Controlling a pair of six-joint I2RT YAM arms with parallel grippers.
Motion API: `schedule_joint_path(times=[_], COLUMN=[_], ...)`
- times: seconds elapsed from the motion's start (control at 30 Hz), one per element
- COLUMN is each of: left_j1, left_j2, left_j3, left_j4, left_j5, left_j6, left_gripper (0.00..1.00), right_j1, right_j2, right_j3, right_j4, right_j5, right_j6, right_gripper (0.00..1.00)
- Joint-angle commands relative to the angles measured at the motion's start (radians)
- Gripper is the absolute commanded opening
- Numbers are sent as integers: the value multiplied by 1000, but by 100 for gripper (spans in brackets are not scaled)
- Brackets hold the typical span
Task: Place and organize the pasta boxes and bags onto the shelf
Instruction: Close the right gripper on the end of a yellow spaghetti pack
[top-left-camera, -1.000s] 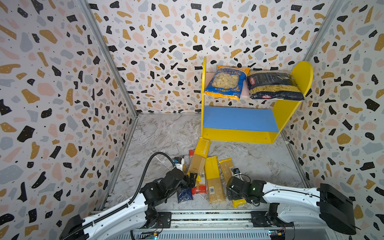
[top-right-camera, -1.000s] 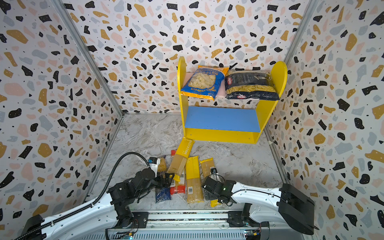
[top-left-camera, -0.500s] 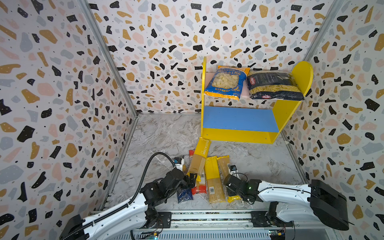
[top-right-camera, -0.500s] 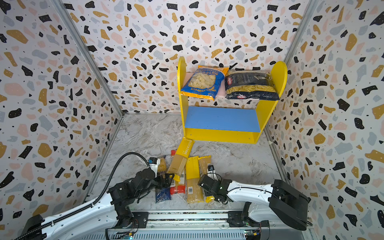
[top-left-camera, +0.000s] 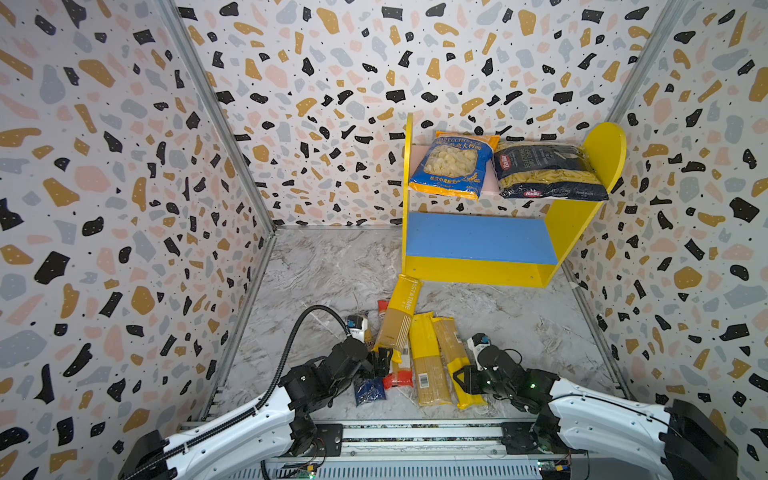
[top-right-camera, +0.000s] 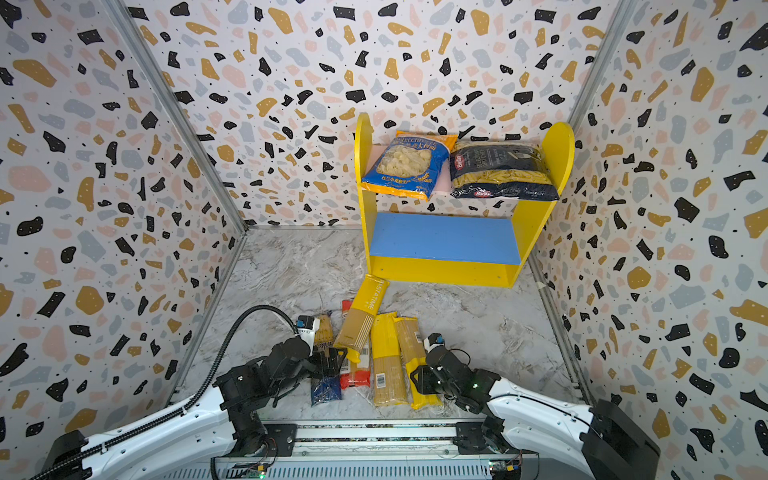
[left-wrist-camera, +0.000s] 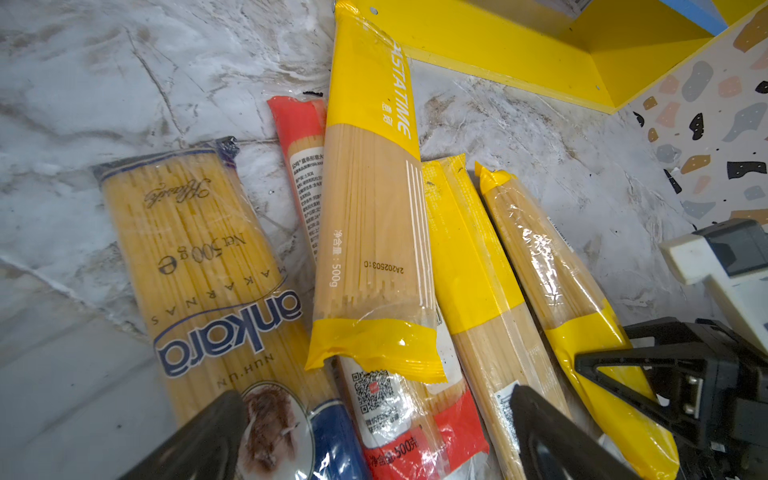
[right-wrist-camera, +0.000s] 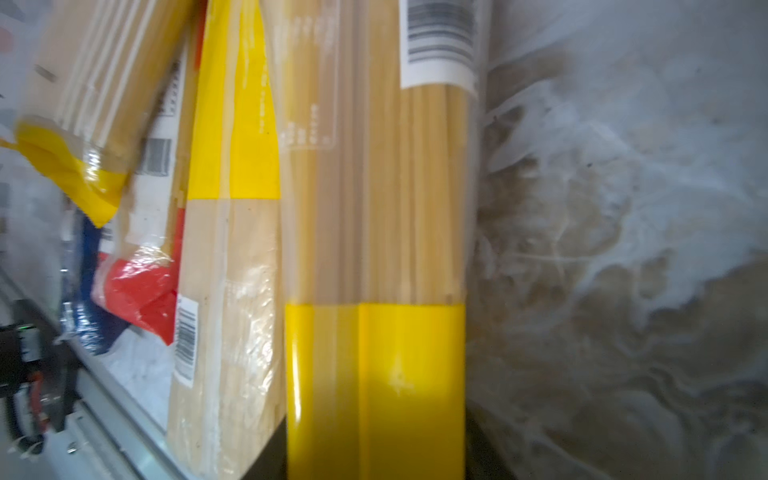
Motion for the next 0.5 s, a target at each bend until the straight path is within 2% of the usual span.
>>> schedule_joint_path(times=[0.0, 0.2, 0.47], left_j1=[3, 3, 3], left_j2=[3, 23, 25], left_j3=[37, 49, 56], left_j4=[0, 5, -6], left_j5=[-9, -10, -15], left_j6=[10, 12, 12], left_gripper=[100, 100, 100], right_j1=[-88, -113, -142], right_j2=[-82, -82, -88], right_j3=[-7, 25, 21], right_j4=[100, 142, 301], right_j5=[-185, -273, -394], right_j6=[-14, -27, 41], right_gripper=[17, 15, 14])
